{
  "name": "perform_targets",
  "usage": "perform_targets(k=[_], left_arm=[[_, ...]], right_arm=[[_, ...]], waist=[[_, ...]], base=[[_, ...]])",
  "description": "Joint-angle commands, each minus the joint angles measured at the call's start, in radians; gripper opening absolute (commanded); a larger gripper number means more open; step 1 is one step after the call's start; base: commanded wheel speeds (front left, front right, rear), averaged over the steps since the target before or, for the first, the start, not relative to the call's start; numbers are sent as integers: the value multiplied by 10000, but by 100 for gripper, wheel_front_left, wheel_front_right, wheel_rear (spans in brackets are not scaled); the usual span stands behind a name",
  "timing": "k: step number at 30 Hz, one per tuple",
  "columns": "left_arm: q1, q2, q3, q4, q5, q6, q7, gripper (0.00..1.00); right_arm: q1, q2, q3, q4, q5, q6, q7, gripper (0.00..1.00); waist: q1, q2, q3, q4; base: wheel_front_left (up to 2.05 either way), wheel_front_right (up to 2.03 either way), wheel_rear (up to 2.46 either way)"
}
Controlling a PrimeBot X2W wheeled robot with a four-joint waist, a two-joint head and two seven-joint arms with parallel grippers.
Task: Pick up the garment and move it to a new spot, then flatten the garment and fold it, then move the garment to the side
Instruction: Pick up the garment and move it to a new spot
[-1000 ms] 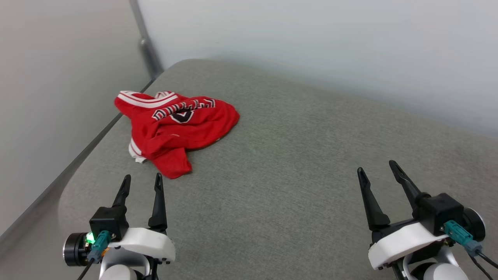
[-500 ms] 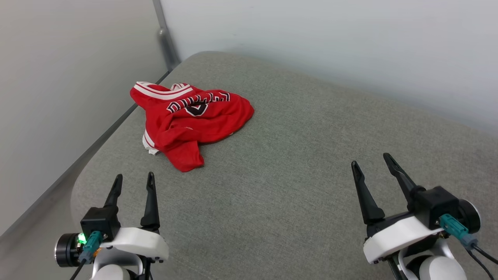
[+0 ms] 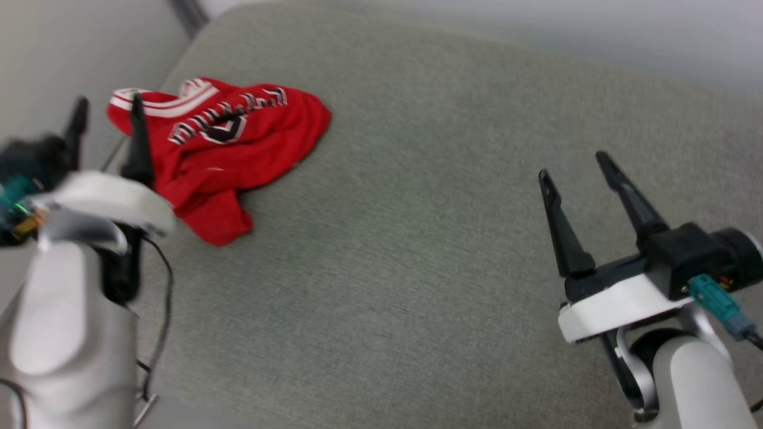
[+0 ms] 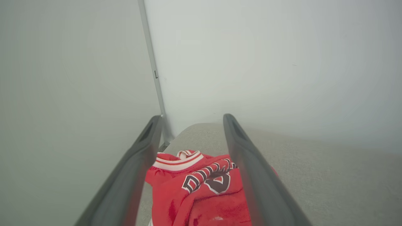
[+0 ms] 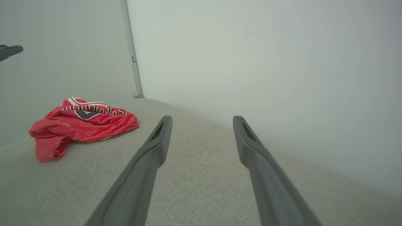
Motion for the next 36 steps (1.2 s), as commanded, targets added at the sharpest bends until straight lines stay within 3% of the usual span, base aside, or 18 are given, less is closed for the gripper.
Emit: perform_targets(k=[1,7,12,13,18,21,27,29,36], left_arm=[[-460,250,72,234,-147,-60,405,100],[-2200,1593,59,1331,-699,-256,2080,100],[-3038,2633,-178,2415,-1251,-319,4185,100],[-3038,2633,-178,2415,-1251,-319,4185,100],[-3266,3416,-425,3537,-1732,-334,6290,100],[-3143,3646,-399,4196,-1956,-332,7325,100],[-2521,3418,-261,5307,-2439,-154,8800,100],[-2491,3471,-264,5160,-2394,-137,8435,0],[-2878,3780,-382,4474,-2009,-62,6409,0]], right_arm=[[-294,2,-38,-125,-54,-3,16,100],[-881,2,-143,-458,-184,-3,-76,100],[-1289,8,-231,-501,-137,-3,-254,100],[-1289,8,-231,-501,-137,-3,-254,100],[-1591,5,-173,-325,-69,-3,-464,100],[-1691,5,-168,-245,-18,-3,-559,100],[-1803,5,-196,-106,33,-3,-680,100],[-1783,5,-240,-62,29,-3,-663,100],[-1601,4,-264,91,341,-3,-692,100]], waist=[[-1,0,1085,-820],[-1,0,2346,-1556],[-1,0,3114,-1996],[-1,0,3114,-1996],[-1,0,3524,-2291],[-1,0,3647,-2399],[-1,0,3652,-2501],[-1,0,3583,-2479],[-1,0,2872,-2327]], base=[[0,0,0],[0,0,0],[0,0,0],[0,0,0],[0,0,0],[0,0,0],[0,0,0],[0,0,0],[0,0,0]])
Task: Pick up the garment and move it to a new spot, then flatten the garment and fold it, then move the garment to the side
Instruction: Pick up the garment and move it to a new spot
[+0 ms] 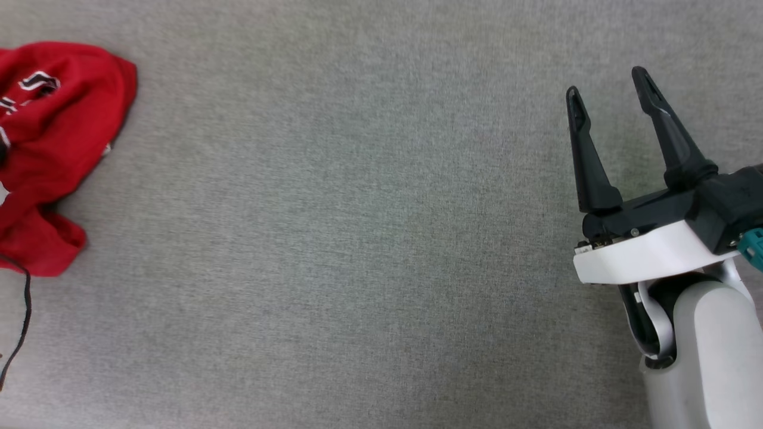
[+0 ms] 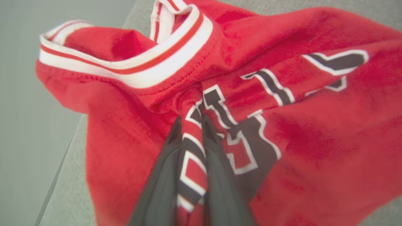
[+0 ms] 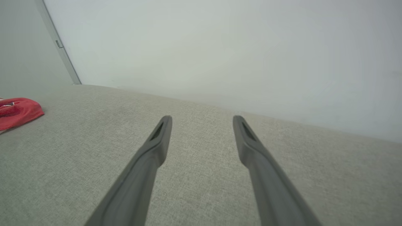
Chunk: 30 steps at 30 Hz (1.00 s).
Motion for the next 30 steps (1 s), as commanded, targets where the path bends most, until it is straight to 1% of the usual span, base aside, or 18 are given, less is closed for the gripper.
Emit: perform_targets(k=[1,7,9,13,15,18,21,23,30], left_arm=[[91,44,-75,-60,147,65,-468,0],[-267,108,-277,-569,756,388,-3016,0],[-324,17,-292,-688,857,509,-3818,0],[-346,-169,-423,-915,1056,665,-5020,0],[-183,-396,-460,-1136,1086,821,-5680,0],[92,-721,-562,-1468,1112,939,-6125,0],[428,-1119,-755,-2011,1151,1056,-6333,0],[678,-1369,-846,-2433,1079,1057,-6386,0],[1969,-2579,-1676,-4422,1031,1078,-6070,0]], right_arm=[[100,9,-17,22,-3,-3,-40,100],[473,9,-106,206,239,-3,-144,100],[654,9,-155,284,349,-3,-203,100],[1078,11,-300,436,641,-3,-304,100],[1378,11,-442,547,889,-3,-351,100],[1712,11,-545,606,1026,-3,-383,100],[1988,11,-649,625,1087,-3,-350,100],[2160,11,-717,605,1105,-3,-317,100],[2612,11,-843,552,1216,-3,-208,100]], waist=[[-1,0,-409,91],[-1,0,-1479,145],[-1,0,-1906,110],[-1,0,-2754,-61],[-1,0,-3348,-278],[-1,0,-3848,-566],[-1,0,-4221,-912],[-1,0,-4394,-1162],[-1,0,-4787,-2087]], base=[[0,0,0],[0,0,0],[0,0,0],[0,0,0],[0,0,0],[0,0,0],[0,0,0],[0,0,0],[0,0,0]])
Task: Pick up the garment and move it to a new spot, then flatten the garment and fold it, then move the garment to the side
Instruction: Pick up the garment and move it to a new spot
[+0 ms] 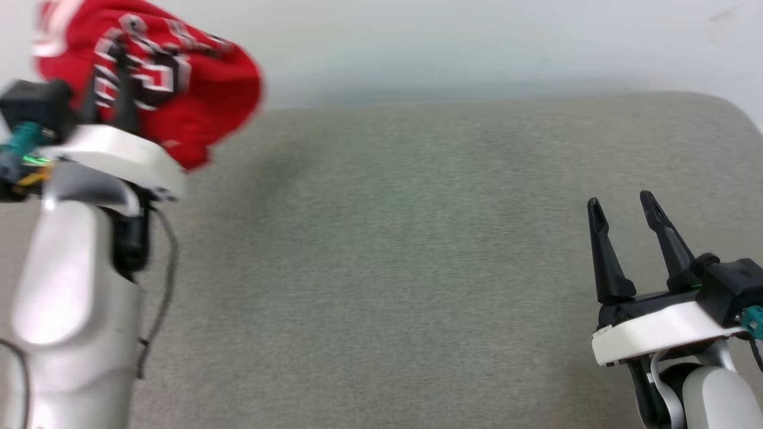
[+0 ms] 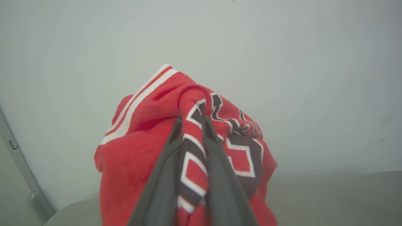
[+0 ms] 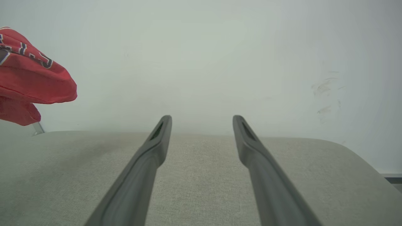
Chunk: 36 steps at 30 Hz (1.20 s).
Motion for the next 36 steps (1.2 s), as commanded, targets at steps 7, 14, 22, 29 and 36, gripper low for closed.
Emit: perform_targets(k=[7,14,22,29,36], left_arm=[[1619,-1299,-1447,-1869,-29,-233,770,0],[3160,-1989,-3139,-1932,181,-694,1327,0],[4050,-2302,-4409,-1280,307,-935,1637,100],[3748,-2498,-4023,-1752,72,-479,761,100],[3727,-2260,-3128,-2561,160,413,-286,100]], right_arm=[[299,13,-11,-248,55,-3,110,100],[261,13,28,-253,227,-3,-27,100],[-19,13,83,26,285,-3,-242,100],[-42,10,-19,164,106,-3,-183,100],[146,11,-212,144,-82,-3,16,100]], waist=[[2,-1,44,-1266],[2,-1,789,-1662],[2,-1,1144,-1472],[2,-1,830,-1033],[2,-1,372,-426]], base=[[0,0,0],[0,0,0],[0,0,0],[0,0,0],[0,0,0]])
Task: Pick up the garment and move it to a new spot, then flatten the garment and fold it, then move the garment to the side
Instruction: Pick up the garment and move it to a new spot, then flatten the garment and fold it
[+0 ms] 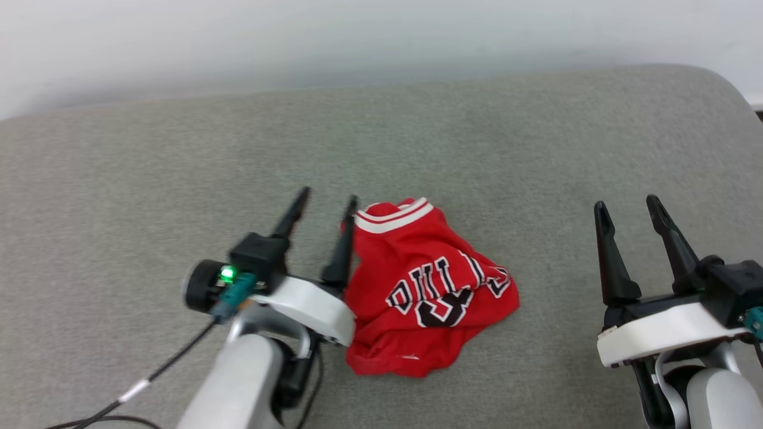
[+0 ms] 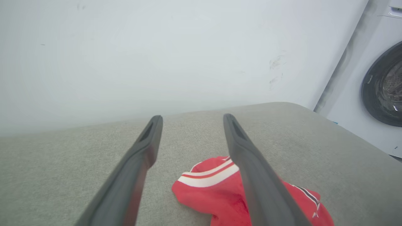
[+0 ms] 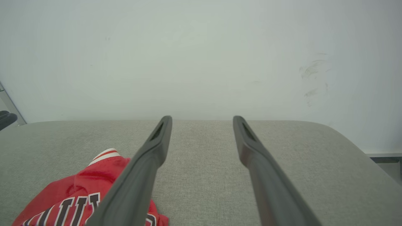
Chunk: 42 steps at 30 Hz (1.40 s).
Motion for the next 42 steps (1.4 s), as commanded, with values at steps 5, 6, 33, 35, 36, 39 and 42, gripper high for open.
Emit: perform_targets(k=[5,6,33,35,36,39,42], left_arm=[[430,566,774,-247,-192,405,-306,100],[539,673,895,-280,-229,466,-333,100],[2653,1520,1312,-1259,-414,1110,-143,100],[2600,1540,1331,-1279,-415,1141,-172,100],[2577,1539,1339,-1292,-425,1158,-185,100],[2487,1519,1350,-1349,-429,1190,-237,100],[2423,1496,1308,-1413,-400,1222,-264,100]], right_arm=[[337,11,-130,-83,-186,-3,160,100],[383,11,-137,-98,-184,-3,185,100],[1635,11,-91,-562,-261,-3,951,100],[1626,10,-208,-459,-170,-3,1076,100],[1604,8,-300,-410,18,-5,1131,100],[1532,10,-576,-5,454,-3,1826,100],[1263,11,-963,542,684,-3,2919,100]], waist=[[0,-1,-451,538],[0,-1,-507,575],[0,-1,-1502,656],[0,-1,-1471,649],[0,-1,-1459,651],[0,-1,-1394,679],[0,-1,-1305,771]], base=[[0,0,0],[0,0,0],[0,0,0],[0,0,0],[0,0,0],[0,0,0],[0,0,0]])
